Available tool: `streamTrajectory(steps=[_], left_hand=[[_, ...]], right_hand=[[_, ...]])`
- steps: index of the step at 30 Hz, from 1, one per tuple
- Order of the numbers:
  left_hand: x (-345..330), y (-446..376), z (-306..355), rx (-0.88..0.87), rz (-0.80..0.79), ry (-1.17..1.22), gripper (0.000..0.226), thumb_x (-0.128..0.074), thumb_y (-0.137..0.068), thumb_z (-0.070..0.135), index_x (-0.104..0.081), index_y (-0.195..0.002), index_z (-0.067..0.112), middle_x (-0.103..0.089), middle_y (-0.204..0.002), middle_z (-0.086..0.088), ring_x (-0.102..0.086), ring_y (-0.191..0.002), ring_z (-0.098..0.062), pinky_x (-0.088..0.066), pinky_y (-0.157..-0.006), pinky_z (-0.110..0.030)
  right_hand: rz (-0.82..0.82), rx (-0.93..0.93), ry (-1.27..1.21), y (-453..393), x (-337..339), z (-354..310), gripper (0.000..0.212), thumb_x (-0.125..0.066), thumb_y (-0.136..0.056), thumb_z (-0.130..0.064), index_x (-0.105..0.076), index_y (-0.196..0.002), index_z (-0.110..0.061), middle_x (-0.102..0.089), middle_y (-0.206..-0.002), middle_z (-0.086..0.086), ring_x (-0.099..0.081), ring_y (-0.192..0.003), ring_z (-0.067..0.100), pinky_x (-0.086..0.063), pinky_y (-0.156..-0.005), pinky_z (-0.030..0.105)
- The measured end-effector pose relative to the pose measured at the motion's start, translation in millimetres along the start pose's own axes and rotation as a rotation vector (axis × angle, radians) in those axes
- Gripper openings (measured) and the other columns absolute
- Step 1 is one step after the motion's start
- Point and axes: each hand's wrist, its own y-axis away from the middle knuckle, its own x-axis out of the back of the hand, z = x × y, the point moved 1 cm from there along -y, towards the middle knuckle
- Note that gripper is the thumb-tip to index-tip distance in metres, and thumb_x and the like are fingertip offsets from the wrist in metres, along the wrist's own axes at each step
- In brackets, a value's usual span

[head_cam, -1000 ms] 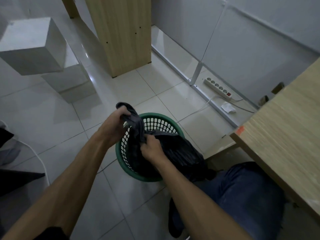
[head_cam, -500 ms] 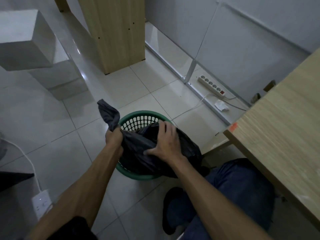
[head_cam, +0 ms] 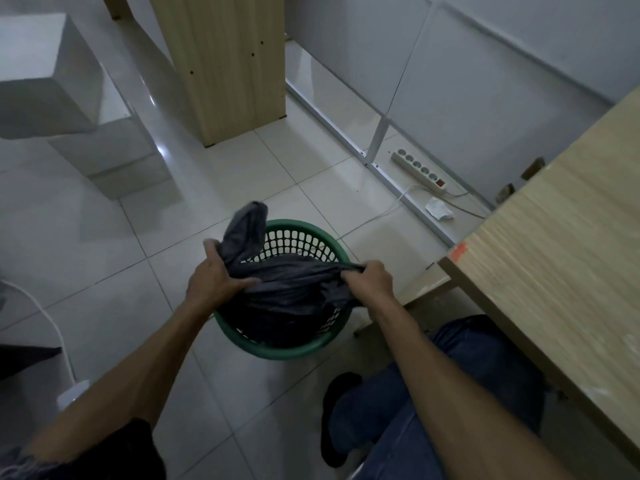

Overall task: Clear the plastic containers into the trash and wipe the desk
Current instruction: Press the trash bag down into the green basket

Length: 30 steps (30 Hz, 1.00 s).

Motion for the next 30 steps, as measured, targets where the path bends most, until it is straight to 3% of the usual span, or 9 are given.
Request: streamTrajectory(steps=[4, 8, 13, 15, 18, 20, 23, 27, 30], left_hand=[[-11.4, 13.2, -8.5, -0.118, -0.07, -0.317, 0.094, -0.094, -0.061, 0.048, -0.024, -0.119, 0.025, -0.067, -0.116, -0.009, -0.068, -0.091, -0.034, -0.057, -0.08, -0.046], [-20.7, 21.9, -12.7, -0.181, -0.1, -0.253, 0.096, -0.096, -0.056, 0.04, -0.026, -0.12, 0.028, -0.061, -0.119, -0.005, -0.066, -0.096, -0.033, -0.059, -0.082, -0.049], [-15.3, 20.3, -8.3, -0.014, 0.025, 0.18, 0.07, -0.091, -0.072, 0.021, -0.054, -0.131, 0.012, -0.065, -0.115, -0.003, -0.063, -0.1, -0.025, -0.057, -0.09, -0.043], [-13.4, 18.5, -7.1, 0.019, 0.011, 0.278, 0.046, -0.088, -0.076, 0.025, -0.07, -0.118, 0.015, -0.075, -0.106, -0.003, -0.071, -0.096, -0.025, -0.061, -0.089, -0.046], [-12.8, 23.6, 9.6, 0.108, -0.01, 0.558, 0.015, -0.075, -0.09, 0.03, -0.08, -0.095, 0.018, -0.079, -0.089, -0.005, -0.076, -0.088, -0.028, -0.063, -0.08, -0.041], [-14.7, 23.7, 26.7, 0.105, -0.045, 0.7, 0.026, -0.063, -0.1, 0.032, -0.08, -0.095, 0.013, -0.08, -0.09, -0.006, -0.077, -0.086, -0.022, -0.061, -0.074, -0.028], [-25.4, 17.6, 46.1, 0.108, -0.141, 0.782, 0.033, -0.059, -0.102, 0.04, -0.081, -0.096, 0.015, -0.08, -0.095, -0.004, -0.076, -0.092, -0.017, -0.06, -0.085, -0.03], [-39.3, 12.7, 53.0, 0.191, -0.249, 0.877, 0.04, -0.062, -0.1, 0.044, -0.079, -0.1, 0.008, -0.079, -0.103, -0.014, -0.075, -0.102, -0.028, -0.055, -0.102, -0.049], [-46.0, 15.3, 55.4, 0.24, -0.355, 0.988, 0.034, -0.057, -0.103, 0.038, -0.075, -0.115, 0.011, -0.077, -0.112, -0.015, -0.074, -0.105, -0.03, -0.056, -0.098, -0.047]], right_hand=[[0.032, -0.05, -0.5, -4.3, -0.3, -24.9, 0.011, -0.078, -0.065, -0.013, -0.075, -0.074, -0.009, -0.075, -0.079, 0.015, -0.074, -0.085, 0.039, -0.064, -0.074, 0.051], [-0.176, 0.068, -0.771, 1.4, -9.6, -45.0, 0.033, -0.087, -0.073, -0.002, -0.073, -0.103, 0.003, -0.077, -0.098, 0.02, -0.075, -0.089, 0.034, -0.063, -0.08, 0.043], [-0.092, 0.194, -0.296, 1.3, -41.5, -35.8, 0.054, -0.094, -0.065, -0.042, -0.073, -0.107, -0.016, -0.074, -0.105, 0.004, -0.074, -0.09, 0.022, -0.064, -0.081, 0.043], [-0.014, 0.204, -0.176, -0.9, -51.6, -33.4, 0.068, -0.089, -0.064, -0.061, -0.07, -0.112, -0.016, -0.058, -0.125, 0.003, -0.064, -0.107, 0.02, -0.058, -0.095, 0.039], [-0.007, 0.25, -0.007, -4.1, -57.6, -33.6, 0.065, -0.075, -0.082, -0.06, -0.066, -0.128, -0.016, -0.035, -0.15, 0.005, -0.034, -0.139, 0.024, -0.037, -0.116, 0.039], [-0.088, 0.26, -0.034, -2.9, -59.9, -36.8, 0.057, -0.064, -0.088, -0.064, -0.065, -0.129, -0.024, -0.053, -0.142, 0.005, -0.044, -0.137, 0.03, -0.04, -0.115, 0.047], [-0.227, 0.23, -0.116, 3.5, -65.5, -42.3, 0.041, -0.052, -0.104, -0.047, -0.061, -0.136, -0.025, -0.063, -0.117, -0.004, -0.058, -0.113, 0.019, -0.043, -0.096, 0.03], [-0.205, 0.215, -0.231, 5.7, -79.4, -44.6, 0.05, -0.05, -0.102, -0.054, -0.049, -0.146, -0.031, -0.062, -0.135, 0.001, -0.058, -0.125, 0.023, -0.046, -0.109, 0.042], [-0.207, 0.217, -0.276, 3.5, -83.5, -40.8, 0.073, -0.068, -0.091, -0.055, -0.033, -0.149, -0.027, -0.05, -0.14, 0.004, -0.052, -0.127, 0.02, -0.046, -0.109, 0.038]])
